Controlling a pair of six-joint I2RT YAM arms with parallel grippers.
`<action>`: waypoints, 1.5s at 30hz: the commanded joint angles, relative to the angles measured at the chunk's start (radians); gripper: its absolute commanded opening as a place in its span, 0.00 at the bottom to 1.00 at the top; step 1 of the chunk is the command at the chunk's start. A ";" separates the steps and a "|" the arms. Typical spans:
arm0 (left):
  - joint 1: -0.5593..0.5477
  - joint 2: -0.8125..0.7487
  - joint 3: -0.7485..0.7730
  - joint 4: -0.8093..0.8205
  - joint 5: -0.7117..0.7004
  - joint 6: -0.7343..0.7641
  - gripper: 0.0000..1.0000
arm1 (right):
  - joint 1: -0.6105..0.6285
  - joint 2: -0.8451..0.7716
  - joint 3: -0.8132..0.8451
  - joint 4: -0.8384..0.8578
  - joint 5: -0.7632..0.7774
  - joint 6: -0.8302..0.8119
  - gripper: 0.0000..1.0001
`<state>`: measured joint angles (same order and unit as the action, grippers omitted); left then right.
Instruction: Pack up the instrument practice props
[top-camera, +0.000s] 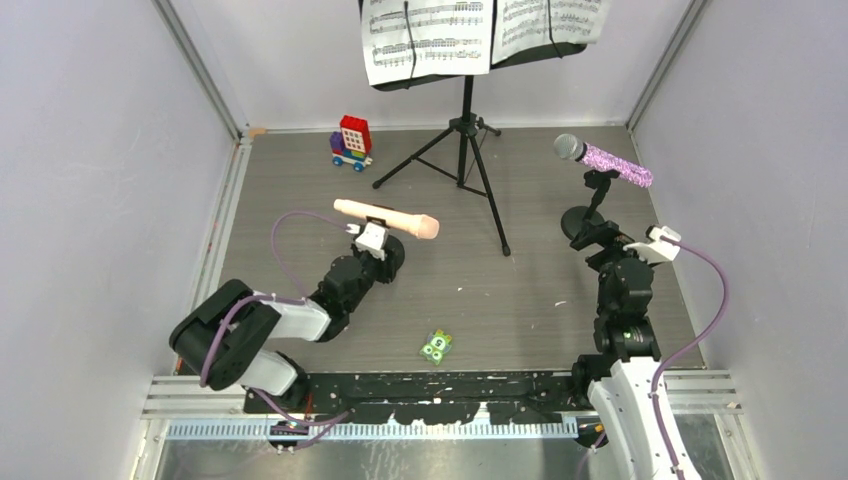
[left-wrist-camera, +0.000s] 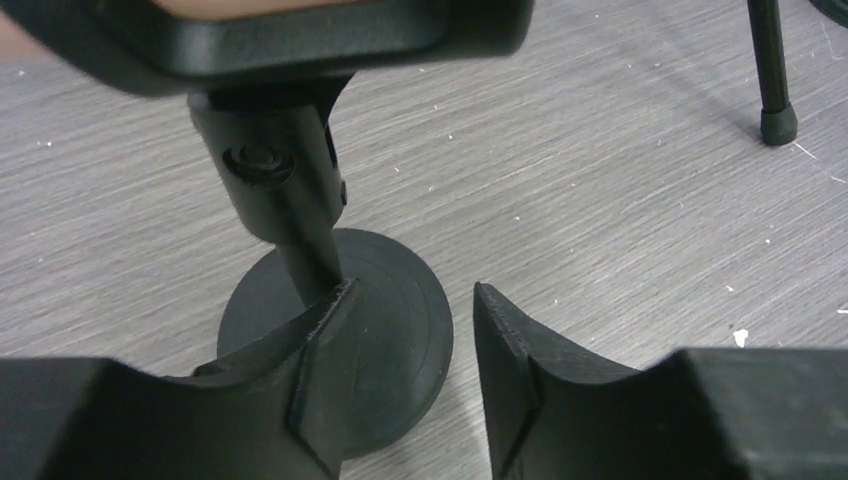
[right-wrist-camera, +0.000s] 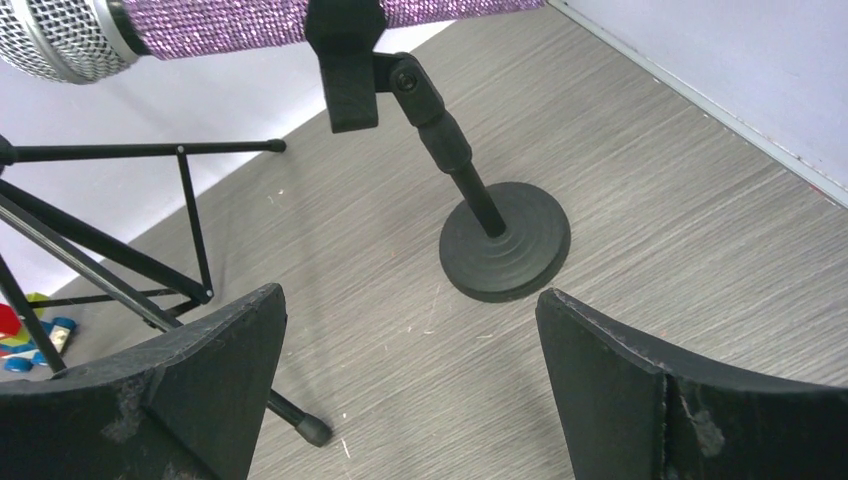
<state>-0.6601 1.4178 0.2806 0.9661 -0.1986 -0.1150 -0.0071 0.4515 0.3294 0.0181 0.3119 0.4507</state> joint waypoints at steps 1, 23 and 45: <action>-0.002 0.040 0.053 0.156 -0.032 0.023 0.40 | 0.007 0.014 0.056 0.045 -0.029 -0.019 0.99; -0.002 0.105 0.088 0.180 -0.213 0.085 0.00 | 0.007 0.016 0.048 0.057 -0.040 -0.030 0.99; 0.216 -0.169 0.063 -0.112 0.077 0.102 0.22 | 0.007 0.055 0.047 0.098 -0.065 -0.014 0.99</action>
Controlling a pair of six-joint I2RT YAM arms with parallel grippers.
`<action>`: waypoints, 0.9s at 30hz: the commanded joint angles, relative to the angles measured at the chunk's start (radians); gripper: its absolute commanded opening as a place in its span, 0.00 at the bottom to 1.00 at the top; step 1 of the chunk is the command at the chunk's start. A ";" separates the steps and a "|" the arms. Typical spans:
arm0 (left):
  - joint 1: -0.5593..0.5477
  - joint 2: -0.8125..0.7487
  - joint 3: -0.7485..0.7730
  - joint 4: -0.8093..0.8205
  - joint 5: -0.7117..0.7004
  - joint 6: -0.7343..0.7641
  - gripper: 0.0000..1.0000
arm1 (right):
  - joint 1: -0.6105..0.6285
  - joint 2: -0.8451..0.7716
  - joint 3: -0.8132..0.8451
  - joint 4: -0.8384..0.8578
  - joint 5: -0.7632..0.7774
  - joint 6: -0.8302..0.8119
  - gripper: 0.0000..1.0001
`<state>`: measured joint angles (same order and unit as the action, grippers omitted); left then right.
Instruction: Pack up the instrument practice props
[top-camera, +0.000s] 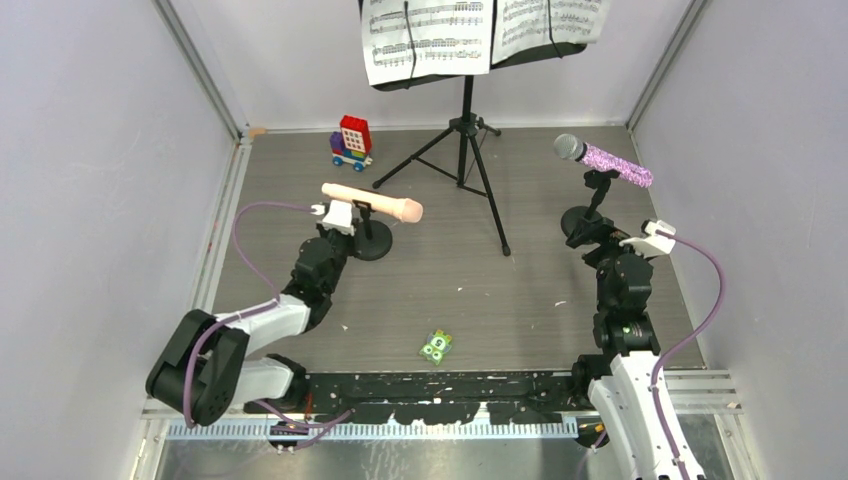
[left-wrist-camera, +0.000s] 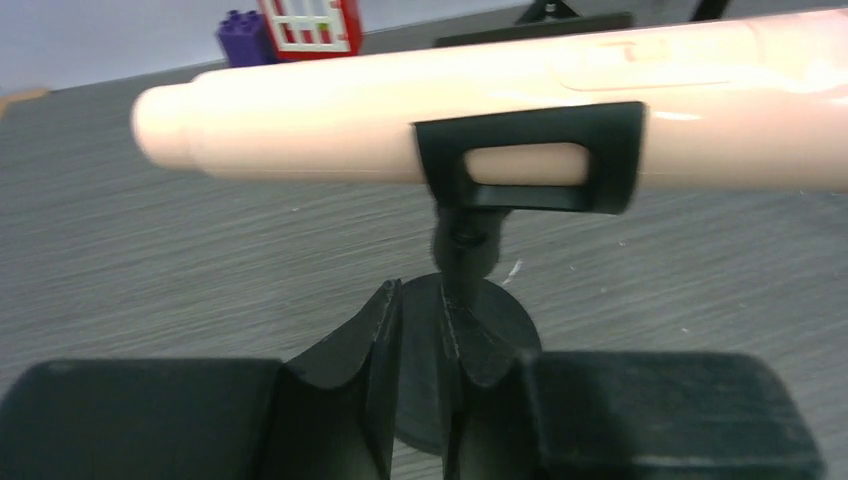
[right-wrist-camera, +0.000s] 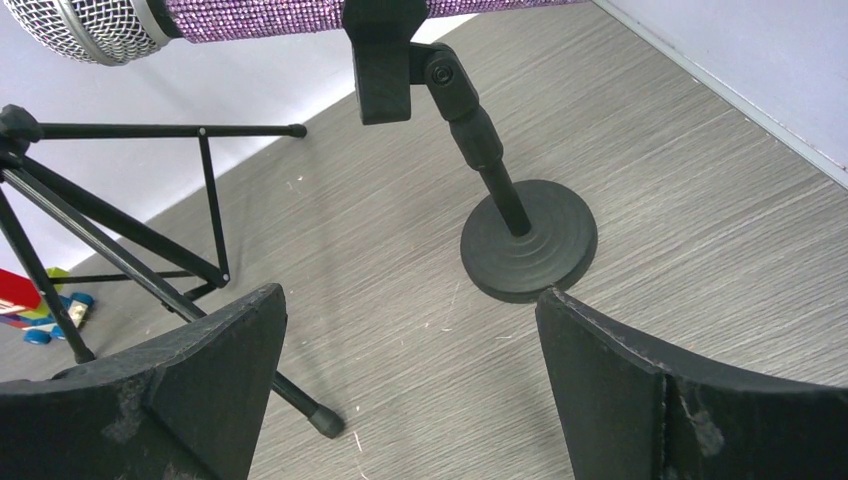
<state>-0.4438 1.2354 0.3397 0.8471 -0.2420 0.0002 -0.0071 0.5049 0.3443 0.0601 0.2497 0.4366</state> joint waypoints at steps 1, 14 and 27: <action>0.000 0.019 0.005 0.008 0.138 -0.022 0.32 | 0.007 0.001 0.032 0.056 -0.001 -0.001 0.99; -0.001 0.220 -0.037 0.306 0.129 -0.136 0.80 | 0.007 0.018 0.037 0.070 -0.004 -0.014 0.99; 0.000 0.538 0.072 0.585 0.105 -0.141 0.58 | 0.007 0.022 0.038 0.078 -0.021 -0.009 0.99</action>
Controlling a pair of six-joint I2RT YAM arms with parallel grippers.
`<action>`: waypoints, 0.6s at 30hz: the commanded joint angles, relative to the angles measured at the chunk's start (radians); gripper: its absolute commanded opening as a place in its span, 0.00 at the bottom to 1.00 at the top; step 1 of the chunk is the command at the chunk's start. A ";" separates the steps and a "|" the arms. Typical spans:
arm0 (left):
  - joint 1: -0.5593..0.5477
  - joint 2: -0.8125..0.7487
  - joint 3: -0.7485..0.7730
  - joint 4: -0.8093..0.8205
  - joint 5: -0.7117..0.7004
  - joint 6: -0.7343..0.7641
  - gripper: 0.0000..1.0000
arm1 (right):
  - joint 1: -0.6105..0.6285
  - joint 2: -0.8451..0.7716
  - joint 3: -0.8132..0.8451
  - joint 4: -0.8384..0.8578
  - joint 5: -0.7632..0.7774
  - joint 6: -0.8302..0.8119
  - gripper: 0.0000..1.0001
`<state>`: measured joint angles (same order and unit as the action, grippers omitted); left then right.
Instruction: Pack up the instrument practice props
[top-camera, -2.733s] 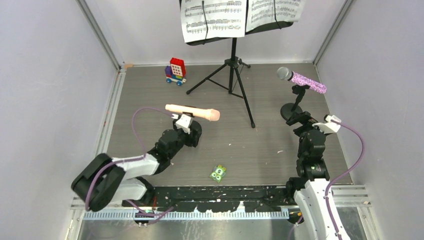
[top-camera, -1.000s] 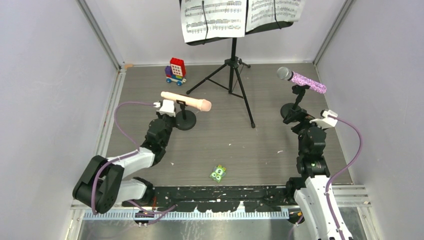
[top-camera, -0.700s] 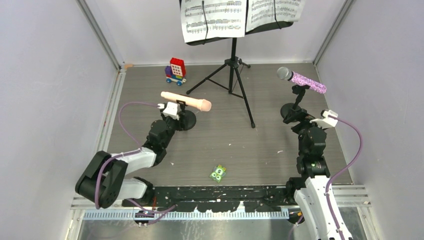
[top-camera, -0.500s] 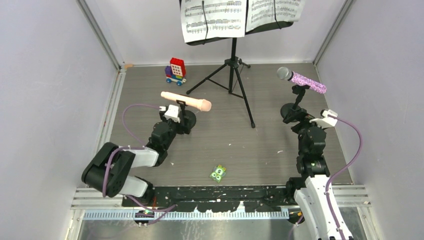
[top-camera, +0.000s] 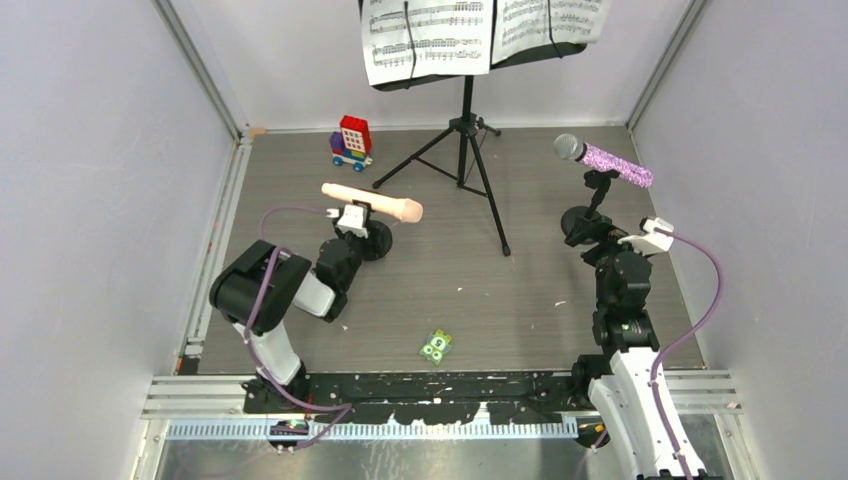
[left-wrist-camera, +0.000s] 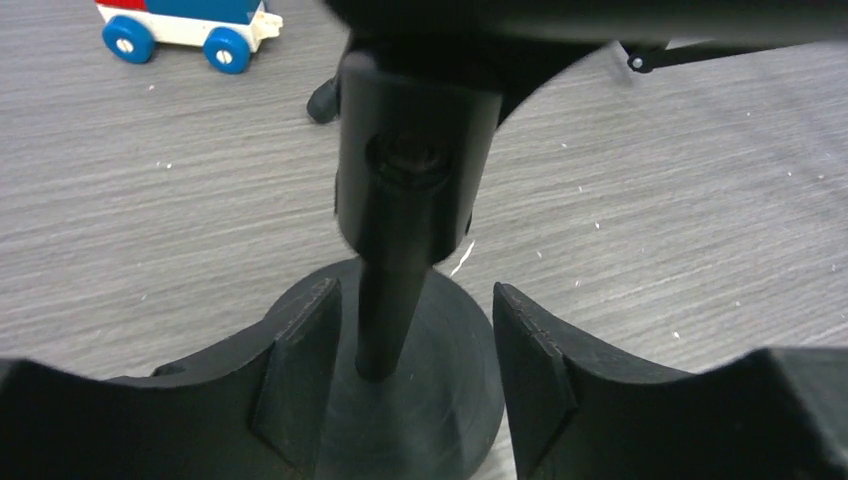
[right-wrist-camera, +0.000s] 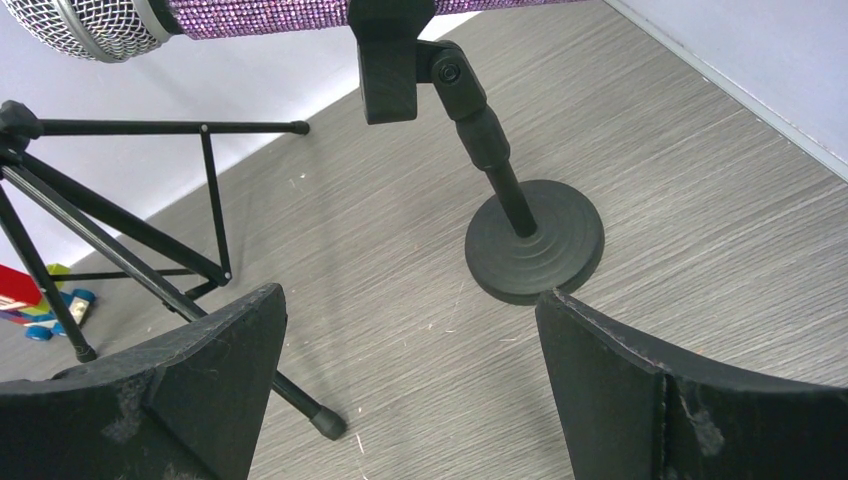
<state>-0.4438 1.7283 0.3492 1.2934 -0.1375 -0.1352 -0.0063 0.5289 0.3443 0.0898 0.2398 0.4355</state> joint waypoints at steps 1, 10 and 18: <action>0.000 0.057 0.074 0.138 0.002 -0.006 0.56 | 0.006 -0.001 0.038 0.050 -0.012 -0.007 0.99; 0.001 0.058 0.107 0.138 -0.030 0.020 0.08 | 0.006 -0.024 0.032 0.035 -0.018 0.005 0.99; 0.001 -0.051 0.029 0.104 -0.119 0.081 0.00 | 0.006 -0.059 0.053 -0.052 -0.099 0.048 0.95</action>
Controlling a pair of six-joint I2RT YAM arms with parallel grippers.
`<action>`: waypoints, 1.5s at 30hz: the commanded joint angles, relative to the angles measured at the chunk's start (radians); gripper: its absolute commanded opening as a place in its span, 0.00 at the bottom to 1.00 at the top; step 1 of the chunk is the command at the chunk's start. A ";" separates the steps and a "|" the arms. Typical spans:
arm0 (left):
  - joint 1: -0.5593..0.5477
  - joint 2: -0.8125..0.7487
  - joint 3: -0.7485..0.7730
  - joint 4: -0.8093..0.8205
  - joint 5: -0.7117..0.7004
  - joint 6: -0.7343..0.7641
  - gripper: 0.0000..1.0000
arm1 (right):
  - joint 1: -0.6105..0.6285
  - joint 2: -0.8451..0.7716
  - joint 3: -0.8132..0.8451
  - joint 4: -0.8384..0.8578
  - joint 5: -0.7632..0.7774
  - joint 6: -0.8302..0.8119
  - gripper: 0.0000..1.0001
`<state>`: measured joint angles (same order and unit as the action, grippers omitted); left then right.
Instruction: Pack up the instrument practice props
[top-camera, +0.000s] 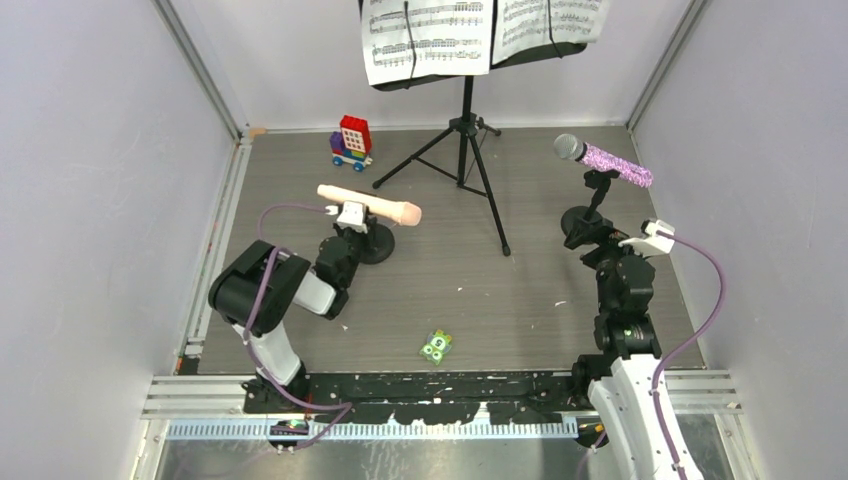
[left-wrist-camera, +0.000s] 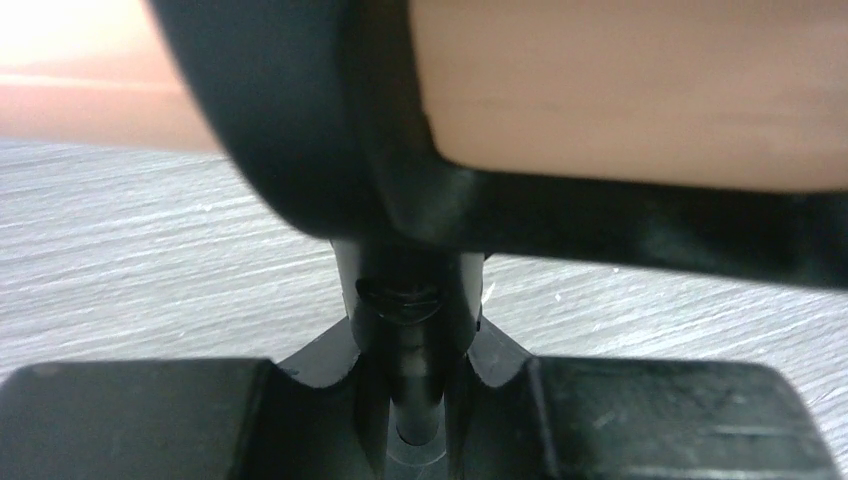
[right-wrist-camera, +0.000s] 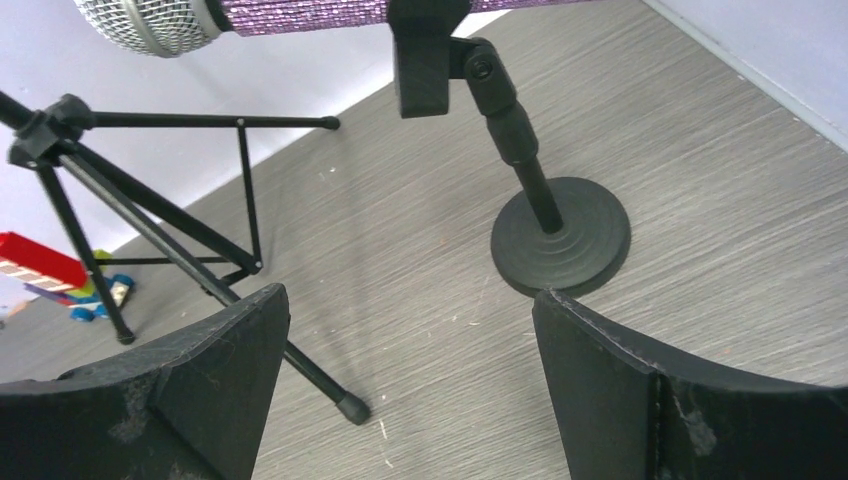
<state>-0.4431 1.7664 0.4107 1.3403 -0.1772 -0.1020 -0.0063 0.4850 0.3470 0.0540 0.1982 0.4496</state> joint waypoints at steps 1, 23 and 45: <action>0.000 -0.114 -0.040 0.030 -0.104 0.054 0.00 | 0.006 -0.013 0.051 -0.017 -0.073 0.041 0.95; 0.497 -0.546 -0.117 -0.406 -0.349 0.050 0.00 | 0.105 0.133 0.075 0.068 -0.165 0.042 0.93; 0.608 -0.476 -0.073 -0.376 -0.438 0.070 0.34 | 0.148 0.176 0.101 0.053 -0.152 0.024 0.92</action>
<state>0.1593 1.3003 0.2855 0.8356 -0.5869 -0.0235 0.1368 0.6529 0.4011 0.0799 0.0418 0.4816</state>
